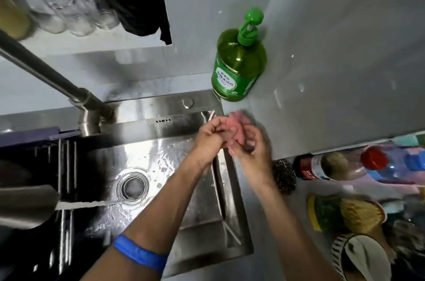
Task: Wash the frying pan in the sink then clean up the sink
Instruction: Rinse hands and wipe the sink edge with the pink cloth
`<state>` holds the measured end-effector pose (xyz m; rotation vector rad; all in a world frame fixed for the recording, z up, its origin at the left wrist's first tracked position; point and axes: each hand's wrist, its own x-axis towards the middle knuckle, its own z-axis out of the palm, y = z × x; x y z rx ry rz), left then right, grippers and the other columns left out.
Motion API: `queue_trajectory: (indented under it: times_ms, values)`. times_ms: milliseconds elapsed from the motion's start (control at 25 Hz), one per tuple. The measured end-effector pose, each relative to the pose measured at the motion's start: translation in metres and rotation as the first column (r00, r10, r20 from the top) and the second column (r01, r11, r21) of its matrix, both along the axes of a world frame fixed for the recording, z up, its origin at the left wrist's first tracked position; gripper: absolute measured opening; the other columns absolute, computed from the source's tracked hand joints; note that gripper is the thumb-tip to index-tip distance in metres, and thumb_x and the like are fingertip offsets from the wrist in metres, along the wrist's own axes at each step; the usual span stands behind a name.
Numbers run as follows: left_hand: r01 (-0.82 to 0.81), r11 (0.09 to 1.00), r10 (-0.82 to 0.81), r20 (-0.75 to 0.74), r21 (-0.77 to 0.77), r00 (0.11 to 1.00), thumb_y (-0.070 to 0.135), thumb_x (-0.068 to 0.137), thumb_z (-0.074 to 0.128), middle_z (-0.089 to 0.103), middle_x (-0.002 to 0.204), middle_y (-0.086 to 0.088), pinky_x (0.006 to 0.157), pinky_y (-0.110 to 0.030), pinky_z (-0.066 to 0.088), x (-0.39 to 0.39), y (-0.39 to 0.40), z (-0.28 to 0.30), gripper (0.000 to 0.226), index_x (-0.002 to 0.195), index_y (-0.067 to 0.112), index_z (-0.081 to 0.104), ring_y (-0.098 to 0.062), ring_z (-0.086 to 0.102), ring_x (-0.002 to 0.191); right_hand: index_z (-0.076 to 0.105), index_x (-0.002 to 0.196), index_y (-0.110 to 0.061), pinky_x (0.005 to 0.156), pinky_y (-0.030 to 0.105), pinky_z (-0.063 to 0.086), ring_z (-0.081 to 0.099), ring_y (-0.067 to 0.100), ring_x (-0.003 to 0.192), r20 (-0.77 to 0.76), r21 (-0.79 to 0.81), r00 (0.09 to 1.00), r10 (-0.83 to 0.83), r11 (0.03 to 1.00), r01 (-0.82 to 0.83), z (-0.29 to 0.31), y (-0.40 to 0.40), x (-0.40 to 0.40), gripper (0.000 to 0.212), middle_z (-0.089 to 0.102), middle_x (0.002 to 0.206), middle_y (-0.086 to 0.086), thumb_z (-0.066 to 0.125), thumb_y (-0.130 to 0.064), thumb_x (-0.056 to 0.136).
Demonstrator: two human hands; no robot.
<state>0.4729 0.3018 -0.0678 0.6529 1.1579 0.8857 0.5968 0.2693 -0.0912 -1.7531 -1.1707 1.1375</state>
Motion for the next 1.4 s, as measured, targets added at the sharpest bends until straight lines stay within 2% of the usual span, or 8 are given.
queue_trajectory:
  times_ms: [200, 320, 400, 520, 640, 800, 1080, 1400]
  values:
    - [-0.159, 0.987, 0.159, 0.008, 0.021, 0.987, 0.0, 0.087, 0.066, 0.066, 0.083, -0.017, 0.065, -0.026, 0.051, -0.002, -0.004, 0.006, 0.008, 0.095, -0.001, 0.067, -0.016, 0.062, 0.07, 0.074, 0.106, -0.011, 0.094, 0.045, 0.055, 0.071, 0.026, 0.094, -0.474, -0.215, 0.838, -0.268, 0.959, 0.186, -0.003, 0.001, 0.002, 0.021, 0.077, 0.099, 0.011, 0.071, -0.02, 0.087]
    - [-0.284, 0.958, 0.275, -0.157, -0.042, 0.949, 0.008, 0.086, 0.071, 0.058, 0.072, -0.002, 0.061, -0.024, 0.046, -0.002, -0.003, 0.002, 0.008, 0.083, 0.014, 0.066, -0.006, 0.051, 0.059, 0.076, 0.101, -0.019, 0.085, 0.033, 0.057, 0.073, 0.016, 0.093, -0.287, -0.084, 0.88, -0.377, 0.926, 0.369, 0.007, 0.005, 0.004, 0.023, 0.078, 0.097, 0.001, 0.057, -0.031, 0.1]
    - [-0.354, 0.934, 0.351, -0.253, 0.036, 0.901, 0.005, 0.083, 0.072, 0.056, 0.077, 0.003, 0.075, -0.035, 0.053, -0.003, 0.015, 0.002, 0.02, 0.09, 0.021, 0.061, -0.008, 0.054, 0.068, 0.069, 0.116, -0.011, 0.088, 0.037, 0.054, 0.068, 0.023, 0.099, 0.231, 0.064, 0.954, -0.19, 0.982, 0.18, 0.01, 0.011, 0.008, 0.034, 0.072, 0.109, 0.006, 0.05, -0.036, 0.103]
    - [-0.215, 0.948, 0.301, -0.448, 0.233, 0.842, 0.015, 0.071, 0.083, 0.056, 0.107, 0.005, 0.093, -0.045, 0.052, 0.001, 0.066, 0.008, 0.061, 0.121, 0.027, 0.051, -0.012, 0.055, 0.1, 0.046, 0.141, 0.002, 0.105, 0.045, 0.045, 0.055, 0.038, 0.122, 0.798, -0.08, 0.58, 0.163, 0.983, -0.167, -0.002, 0.005, 0.003, 0.061, 0.055, 0.139, 0.022, 0.057, -0.027, 0.088]
    - [0.006, 0.96, 0.165, -0.58, 0.281, 0.798, 0.033, 0.056, 0.091, 0.043, 0.136, 0.002, 0.106, -0.045, 0.041, 0.01, 0.111, 0.009, 0.107, 0.144, 0.031, 0.031, -0.02, 0.041, 0.127, 0.035, 0.152, -0.004, 0.122, 0.042, 0.025, 0.033, 0.033, 0.147, 0.736, -0.265, 0.478, 0.48, 0.853, -0.45, -0.02, -0.007, 0.002, 0.063, 0.034, 0.159, 0.017, 0.046, -0.017, 0.091]
    - [0.028, 0.942, 0.175, -0.562, 0.334, 0.809, 0.06, 0.034, 0.091, 0.038, 0.144, 0.005, 0.11, -0.049, 0.036, 0.024, 0.133, -0.003, 0.136, 0.146, 0.038, 0.016, -0.02, 0.037, 0.134, 0.055, 0.134, -0.005, 0.103, 0.045, 0.046, 0.054, 0.034, 0.119, 0.794, -0.259, 0.448, 0.41, 0.896, -0.361, -0.03, -0.014, 0.011, 0.055, 0.059, 0.132, 0.015, 0.055, -0.018, 0.081]
    - [-0.076, 0.901, 0.28, -0.44, 0.427, 0.853, 0.051, 0.037, 0.091, 0.04, 0.141, 0.006, 0.11, -0.048, 0.037, 0.035, 0.136, -0.019, 0.13, 0.144, 0.037, 0.017, -0.018, 0.04, 0.131, 0.06, 0.123, -0.001, 0.093, 0.047, 0.049, 0.055, 0.036, 0.102, 0.836, -0.344, 0.301, 0.458, 0.866, -0.363, -0.031, -0.001, 0.007, 0.049, 0.058, 0.109, 0.018, 0.059, -0.015, 0.076]
    - [0.098, 0.866, 0.194, -0.509, 0.491, 0.839, 0.052, 0.038, 0.092, 0.038, 0.142, 0.009, 0.109, -0.053, 0.034, 0.016, 0.146, -0.017, 0.129, 0.144, 0.036, 0.02, -0.015, 0.038, 0.132, 0.055, 0.138, -0.006, 0.117, 0.049, 0.035, 0.04, 0.038, 0.139, 0.789, -0.321, 0.394, 0.472, 0.862, -0.391, -0.037, -0.003, 0.016, 0.053, 0.044, 0.148, 0.019, 0.051, -0.023, 0.088]
